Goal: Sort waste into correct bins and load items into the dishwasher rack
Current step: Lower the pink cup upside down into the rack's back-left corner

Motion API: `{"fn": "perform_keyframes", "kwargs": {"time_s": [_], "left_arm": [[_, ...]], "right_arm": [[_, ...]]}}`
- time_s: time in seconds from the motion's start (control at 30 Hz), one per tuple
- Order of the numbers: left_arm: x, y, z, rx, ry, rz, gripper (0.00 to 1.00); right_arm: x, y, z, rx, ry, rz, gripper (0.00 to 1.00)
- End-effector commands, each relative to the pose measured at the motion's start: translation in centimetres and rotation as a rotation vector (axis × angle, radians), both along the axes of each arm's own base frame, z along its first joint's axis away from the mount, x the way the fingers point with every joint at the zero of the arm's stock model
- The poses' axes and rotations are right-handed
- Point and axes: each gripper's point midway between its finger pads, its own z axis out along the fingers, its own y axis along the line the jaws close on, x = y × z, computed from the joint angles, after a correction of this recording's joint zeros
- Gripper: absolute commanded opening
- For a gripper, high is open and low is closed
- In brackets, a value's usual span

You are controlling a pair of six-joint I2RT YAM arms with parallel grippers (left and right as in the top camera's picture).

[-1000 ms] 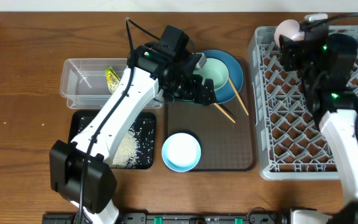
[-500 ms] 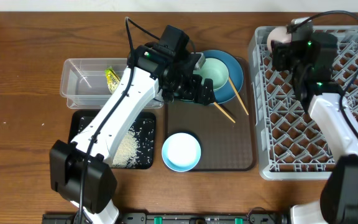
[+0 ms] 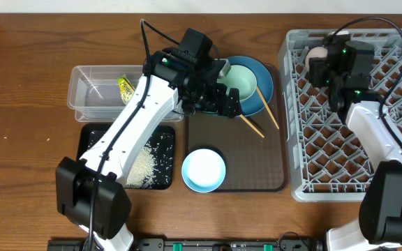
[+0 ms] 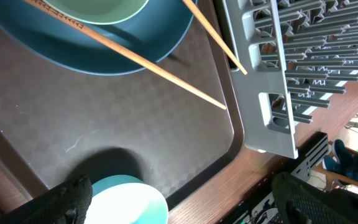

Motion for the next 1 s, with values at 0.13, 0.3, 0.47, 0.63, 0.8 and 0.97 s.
{"fn": "perform_keyframes", "kwargs": {"time_s": [0.13, 0.3, 0.47, 0.63, 0.8, 0.97], "left_arm": [[0.2, 0.2, 0.0, 0.010, -0.012, 0.002, 0.96], [0.2, 0.2, 0.0, 0.010, -0.012, 0.002, 0.96], [0.2, 0.2, 0.0, 0.010, -0.012, 0.002, 0.96], [0.2, 0.2, 0.0, 0.010, -0.012, 0.002, 0.96], [0.2, 0.2, 0.0, 0.010, -0.012, 0.002, 0.96], [0.2, 0.2, 0.0, 0.010, -0.012, 0.002, 0.96]], "right_arm": [[1.2, -0.5, -0.2, -0.019, -0.020, -0.007, 0.11], [1.2, 0.0, -0.3, -0.006, -0.018, 0.014, 0.12], [0.7, 0.5, -0.9, 0.013, 0.013, 0.037, 0.12], [0.6, 0.5, -1.0, 0.014, 0.016, 0.038, 0.27], [0.7, 0.5, -0.9, 0.014, 0.012, 0.038, 0.23], [0.7, 0.5, -0.9, 0.014, 0.013, 0.038, 0.26]]}}
